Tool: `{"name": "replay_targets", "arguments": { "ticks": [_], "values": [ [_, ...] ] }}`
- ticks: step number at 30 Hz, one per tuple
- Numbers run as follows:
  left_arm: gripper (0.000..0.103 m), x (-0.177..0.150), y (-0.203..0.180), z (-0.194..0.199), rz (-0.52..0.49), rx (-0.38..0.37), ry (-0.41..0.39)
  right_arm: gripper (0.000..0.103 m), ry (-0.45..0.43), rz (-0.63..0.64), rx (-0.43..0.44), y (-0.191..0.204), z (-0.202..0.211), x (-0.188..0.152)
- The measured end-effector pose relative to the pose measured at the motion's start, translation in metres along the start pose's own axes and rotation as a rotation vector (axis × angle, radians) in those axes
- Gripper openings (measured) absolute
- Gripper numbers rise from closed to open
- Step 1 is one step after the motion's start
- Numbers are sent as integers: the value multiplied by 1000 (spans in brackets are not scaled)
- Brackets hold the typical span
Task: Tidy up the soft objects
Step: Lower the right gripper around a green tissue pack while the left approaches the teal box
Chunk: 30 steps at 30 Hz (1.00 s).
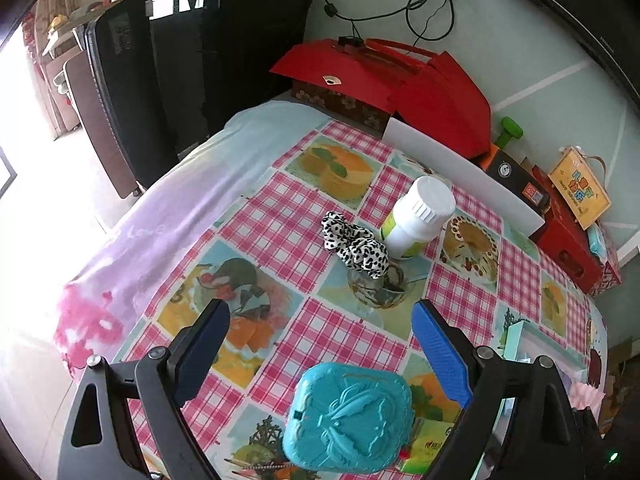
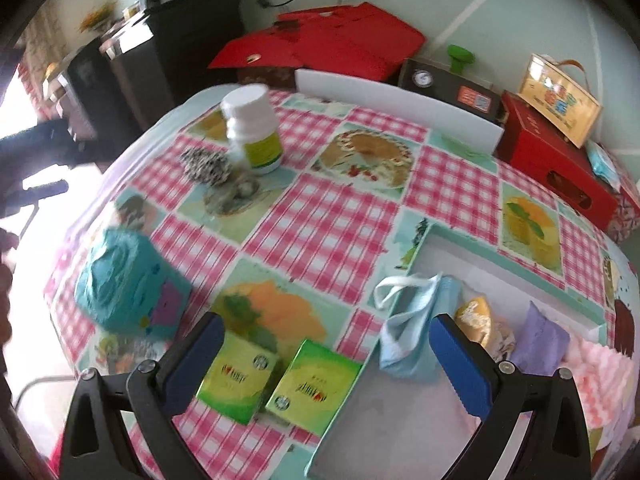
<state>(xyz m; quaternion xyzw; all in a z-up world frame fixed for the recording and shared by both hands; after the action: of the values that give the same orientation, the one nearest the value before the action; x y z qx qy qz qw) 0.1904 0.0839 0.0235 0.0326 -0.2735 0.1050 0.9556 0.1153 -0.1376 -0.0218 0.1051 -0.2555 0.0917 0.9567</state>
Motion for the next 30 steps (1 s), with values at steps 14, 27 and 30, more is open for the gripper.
{"name": "replay_targets", "arguments": {
  "ticks": [14,27,30],
  "values": [
    [92,-16,24,-17,38,48,56,103,175,211,-35,32,-32,-39],
    [92,-18,18,-28,30,34,83,103,223,286,-54,37,-50,-44],
    [92,-18,16,-30,28,32,88,103,209,285,-71,35,-54,-38]
  ]
}}
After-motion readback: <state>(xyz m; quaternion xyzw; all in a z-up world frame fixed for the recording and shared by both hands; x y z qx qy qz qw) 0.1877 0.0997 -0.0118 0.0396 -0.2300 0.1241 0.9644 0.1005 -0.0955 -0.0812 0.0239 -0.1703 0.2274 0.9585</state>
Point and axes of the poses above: each gripper's, at about its wrist camera, not at the fingertips, and z roughly against the way its jaws point, y to its left, x to its top, the point moved 4 cm from there along -z, roughly the way its jaws point, and after that the axes turned 12 degrees about x, right-handed, at the moved point
